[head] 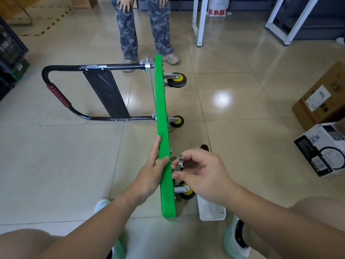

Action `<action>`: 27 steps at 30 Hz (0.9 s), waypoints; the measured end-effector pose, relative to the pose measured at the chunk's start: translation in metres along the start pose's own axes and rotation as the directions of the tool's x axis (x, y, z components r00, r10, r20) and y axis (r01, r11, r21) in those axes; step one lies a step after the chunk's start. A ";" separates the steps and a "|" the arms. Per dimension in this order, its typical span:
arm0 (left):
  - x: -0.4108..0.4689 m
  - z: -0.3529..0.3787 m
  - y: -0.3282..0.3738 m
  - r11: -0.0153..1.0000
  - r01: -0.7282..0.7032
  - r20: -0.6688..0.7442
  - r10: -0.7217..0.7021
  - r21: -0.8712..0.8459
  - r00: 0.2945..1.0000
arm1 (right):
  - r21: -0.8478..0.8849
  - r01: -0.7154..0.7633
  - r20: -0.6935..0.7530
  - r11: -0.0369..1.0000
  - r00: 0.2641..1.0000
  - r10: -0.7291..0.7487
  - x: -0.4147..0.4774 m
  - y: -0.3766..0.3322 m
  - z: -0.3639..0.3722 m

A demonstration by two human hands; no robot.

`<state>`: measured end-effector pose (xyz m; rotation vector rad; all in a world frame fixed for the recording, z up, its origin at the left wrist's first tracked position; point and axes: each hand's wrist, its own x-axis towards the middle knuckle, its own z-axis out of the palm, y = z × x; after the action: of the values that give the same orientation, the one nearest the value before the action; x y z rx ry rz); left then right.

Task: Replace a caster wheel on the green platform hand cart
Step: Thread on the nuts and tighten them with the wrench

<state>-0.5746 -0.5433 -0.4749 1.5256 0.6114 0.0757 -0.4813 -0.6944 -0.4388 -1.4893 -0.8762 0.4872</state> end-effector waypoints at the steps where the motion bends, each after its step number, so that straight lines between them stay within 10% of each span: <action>1: 0.000 0.000 0.000 1.000 0.000 0.000 0.000 0.002 1.000 | -0.021 0.031 -0.004 0.999 1.000 -0.031 -0.005 0.001 0.000; 18: -0.016 0.004 0.006 0.999 0.040 -0.022 -0.039 0.028 0.999 | -0.295 0.309 0.028 0.904 0.949 -0.315 -0.038 0.005 -0.002; 27: -0.013 0.007 0.005 0.999 0.037 -0.044 -0.036 0.033 0.998 | -0.030 -0.018 0.008 0.999 1.000 0.019 0.018 -0.005 -0.003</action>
<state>-0.5814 -0.5544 -0.4667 1.5484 0.6778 0.0712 -0.4690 -0.6835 -0.4301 -1.5249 -0.8801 0.4960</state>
